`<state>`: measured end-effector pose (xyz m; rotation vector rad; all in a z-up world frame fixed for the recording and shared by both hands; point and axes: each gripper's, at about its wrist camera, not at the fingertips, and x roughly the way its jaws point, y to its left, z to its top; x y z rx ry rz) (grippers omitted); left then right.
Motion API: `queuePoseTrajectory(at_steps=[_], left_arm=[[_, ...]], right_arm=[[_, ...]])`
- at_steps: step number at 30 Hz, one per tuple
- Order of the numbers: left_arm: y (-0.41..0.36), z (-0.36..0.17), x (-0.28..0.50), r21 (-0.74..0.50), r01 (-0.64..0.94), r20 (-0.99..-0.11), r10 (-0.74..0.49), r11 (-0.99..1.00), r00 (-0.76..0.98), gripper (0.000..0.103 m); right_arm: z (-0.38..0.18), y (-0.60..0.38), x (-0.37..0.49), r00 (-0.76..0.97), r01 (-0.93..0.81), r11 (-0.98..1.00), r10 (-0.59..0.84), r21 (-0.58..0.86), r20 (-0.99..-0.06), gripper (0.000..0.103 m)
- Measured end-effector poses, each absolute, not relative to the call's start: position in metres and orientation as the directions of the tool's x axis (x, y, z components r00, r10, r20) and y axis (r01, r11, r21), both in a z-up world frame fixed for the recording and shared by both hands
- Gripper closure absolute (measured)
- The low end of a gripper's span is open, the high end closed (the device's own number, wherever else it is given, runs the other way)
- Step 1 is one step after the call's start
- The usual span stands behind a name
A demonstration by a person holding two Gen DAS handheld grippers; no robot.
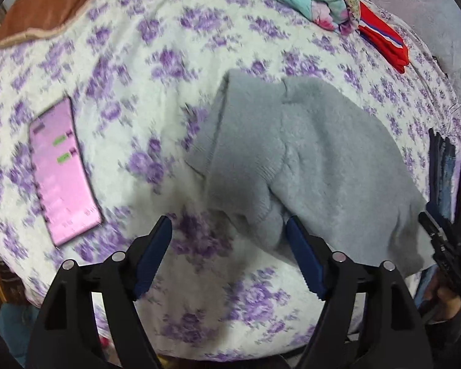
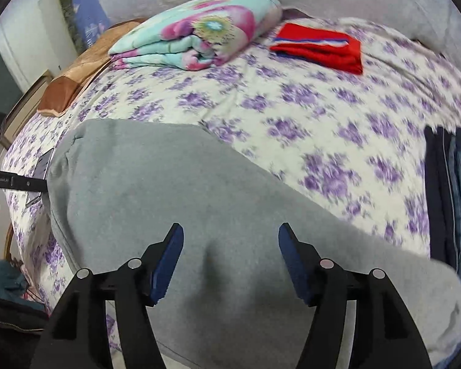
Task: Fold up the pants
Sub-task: 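Grasp the ribbed cuff with the left gripper while the right gripper smooths the fold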
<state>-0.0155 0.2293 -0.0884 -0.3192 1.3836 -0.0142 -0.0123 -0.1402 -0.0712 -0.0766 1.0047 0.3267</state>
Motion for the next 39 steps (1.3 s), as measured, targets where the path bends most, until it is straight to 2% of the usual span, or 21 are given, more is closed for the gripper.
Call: queuePoseTrajectory(at_steps=[1, 3, 8, 9, 10, 12, 13, 17, 21, 24, 25, 27, 29, 32, 34, 36, 38, 39], left_arm=[[0.228, -0.089, -0.016, -0.247, -0.179, -0.958, -0.213, 0.952, 0.191, 0.040], [0.222, -0.092, -0.014, -0.275, -0.179, -0.954, -0.246, 0.945, 0.170, 0.046], [0.215, -0.100, -0.003, -0.316, -0.218, -0.944, -0.284, 0.923, 0.167, 0.047], [0.216, -0.102, -0.001, -0.332, -0.237, -0.939, -0.297, 0.913, 0.172, 0.053], [0.216, -0.103, 0.001, -0.356, -0.256, -0.930, -0.316, 0.898, 0.185, 0.069], [0.212, -0.102, 0.004, -0.329, -0.246, -0.936, -0.280, 0.912, 0.214, 0.082], [0.207, -0.099, 0.003, -0.293, -0.226, -0.944, -0.243, 0.929, 0.225, 0.085], [0.194, -0.070, -0.003, -0.149, -0.127, -0.955, -0.109, 0.981, 0.276, 0.089], [0.192, -0.043, -0.007, -0.078, -0.064, -0.944, -0.053, 0.995, 0.326, 0.090], [0.205, -0.086, -0.002, -0.004, -0.087, -0.976, 0.015, 0.996, 0.218, 0.087], [0.214, -0.115, -0.002, -0.023, -0.117, -0.990, -0.006, 0.993, 0.143, 0.084], [0.223, -0.123, -0.004, -0.058, -0.166, -0.988, -0.033, 0.984, 0.148, 0.082], [0.220, -0.108, -0.006, -0.040, -0.149, -0.982, -0.011, 0.988, 0.189, 0.078], [0.214, -0.072, -0.006, 0.025, -0.089, -0.962, 0.048, 0.996, 0.270, 0.063], [0.211, -0.046, -0.005, 0.015, -0.067, -0.937, 0.038, 0.998, 0.348, 0.047], [0.205, -0.028, -0.001, -0.021, -0.053, -0.909, 0.003, 0.998, 0.417, 0.037], [0.193, -0.027, 0.009, -0.047, -0.040, -0.893, -0.024, 0.998, 0.450, 0.035], [0.184, -0.030, 0.015, -0.057, -0.034, -0.891, -0.036, 0.998, 0.453, 0.035]], right_arm=[[-0.075, -0.142, -0.013, 0.488, -0.298, 0.950, 0.236, 0.094, -0.840, 0.038], [-0.078, -0.146, -0.014, 0.480, -0.297, 0.949, 0.243, 0.105, -0.843, 0.038], [-0.077, -0.143, -0.015, 0.479, -0.315, 0.942, 0.264, 0.117, -0.837, 0.038], [-0.077, -0.142, -0.015, 0.480, -0.321, 0.940, 0.268, 0.117, -0.836, 0.038], [-0.075, -0.142, -0.015, 0.479, -0.324, 0.939, 0.269, 0.116, -0.836, 0.038], [-0.075, -0.142, -0.016, 0.478, -0.328, 0.937, 0.271, 0.116, -0.835, 0.037], [-0.074, -0.141, -0.016, 0.478, -0.325, 0.939, 0.269, 0.116, -0.836, 0.037], [-0.074, -0.140, -0.015, 0.479, -0.324, 0.939, 0.270, 0.117, -0.835, 0.037], [-0.071, -0.138, -0.012, 0.477, -0.341, 0.931, 0.292, 0.131, -0.829, 0.036], [-0.091, -0.133, -0.006, 0.407, -0.340, 0.925, 0.306, 0.168, -0.860, 0.032], [-0.099, -0.132, -0.004, 0.373, -0.343, 0.922, 0.310, 0.180, -0.875, 0.032], [-0.122, -0.122, -0.002, 0.270, -0.373, 0.910, 0.293, 0.181, -0.917, 0.032], [-0.129, -0.113, -0.004, 0.241, -0.420, 0.899, 0.245, 0.127, -0.939, 0.031], [-0.109, -0.117, 0.006, 0.246, -0.427, 0.880, 0.335, 0.209, -0.909, 0.032], [-0.090, -0.120, 0.022, 0.302, -0.430, 0.878, 0.359, 0.210, -0.883, 0.032], [-0.079, -0.119, 0.042, 0.345, -0.426, 0.885, 0.352, 0.188, -0.870, 0.032], [-0.076, -0.113, 0.070, 0.365, -0.420, 0.886, 0.365, 0.198, -0.857, 0.033], [-0.078, -0.109, 0.082, 0.369, -0.415, 0.887, 0.369, 0.204, -0.853, 0.042]])
